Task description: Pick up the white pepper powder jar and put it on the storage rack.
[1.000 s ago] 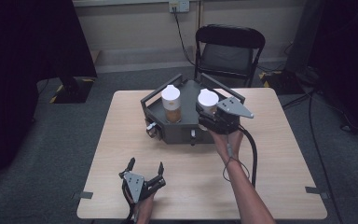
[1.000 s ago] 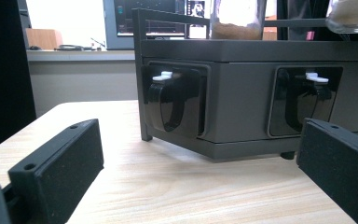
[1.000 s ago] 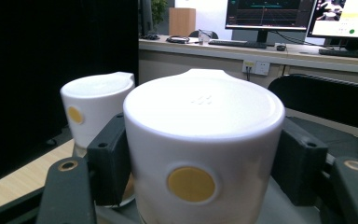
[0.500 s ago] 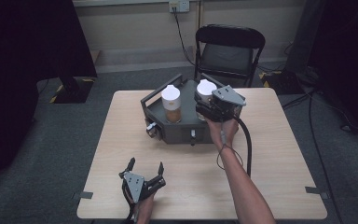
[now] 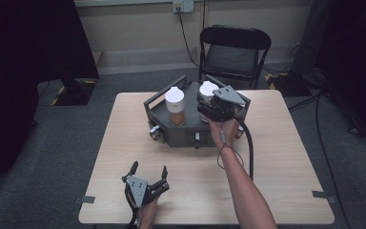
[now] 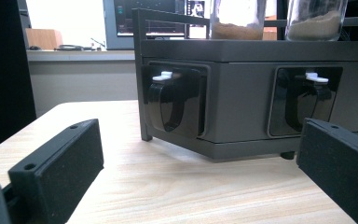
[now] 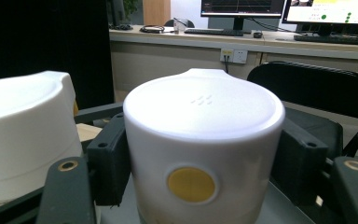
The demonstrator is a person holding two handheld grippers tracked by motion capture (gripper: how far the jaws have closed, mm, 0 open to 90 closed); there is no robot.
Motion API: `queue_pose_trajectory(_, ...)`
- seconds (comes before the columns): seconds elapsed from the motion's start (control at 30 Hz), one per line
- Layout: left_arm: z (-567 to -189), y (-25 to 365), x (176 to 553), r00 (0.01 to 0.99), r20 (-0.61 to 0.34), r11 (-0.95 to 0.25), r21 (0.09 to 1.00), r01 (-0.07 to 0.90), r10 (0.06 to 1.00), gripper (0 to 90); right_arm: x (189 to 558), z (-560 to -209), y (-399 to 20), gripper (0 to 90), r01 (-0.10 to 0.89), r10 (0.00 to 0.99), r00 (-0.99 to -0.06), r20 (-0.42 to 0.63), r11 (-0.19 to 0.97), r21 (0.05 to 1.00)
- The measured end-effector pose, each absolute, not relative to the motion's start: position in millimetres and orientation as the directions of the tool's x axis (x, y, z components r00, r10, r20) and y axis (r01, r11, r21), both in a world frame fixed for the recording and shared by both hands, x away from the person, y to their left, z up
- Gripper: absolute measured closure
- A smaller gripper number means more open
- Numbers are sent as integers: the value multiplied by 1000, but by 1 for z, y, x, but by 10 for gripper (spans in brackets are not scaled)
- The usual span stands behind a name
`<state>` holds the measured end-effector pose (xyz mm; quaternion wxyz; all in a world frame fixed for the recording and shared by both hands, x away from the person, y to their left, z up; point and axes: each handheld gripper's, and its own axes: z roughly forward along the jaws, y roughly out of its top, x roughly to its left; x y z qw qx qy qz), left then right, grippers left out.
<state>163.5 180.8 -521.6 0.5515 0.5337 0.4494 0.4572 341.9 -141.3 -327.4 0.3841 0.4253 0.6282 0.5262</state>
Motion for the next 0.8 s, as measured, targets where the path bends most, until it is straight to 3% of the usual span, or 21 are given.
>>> queue_pose_trajectory(0.8, -522, 181, 164, 178, -8, 12, 1000, -24, 984, 1, 338, -337, -132, 300, 130, 946, -320, -47, 93, 987)
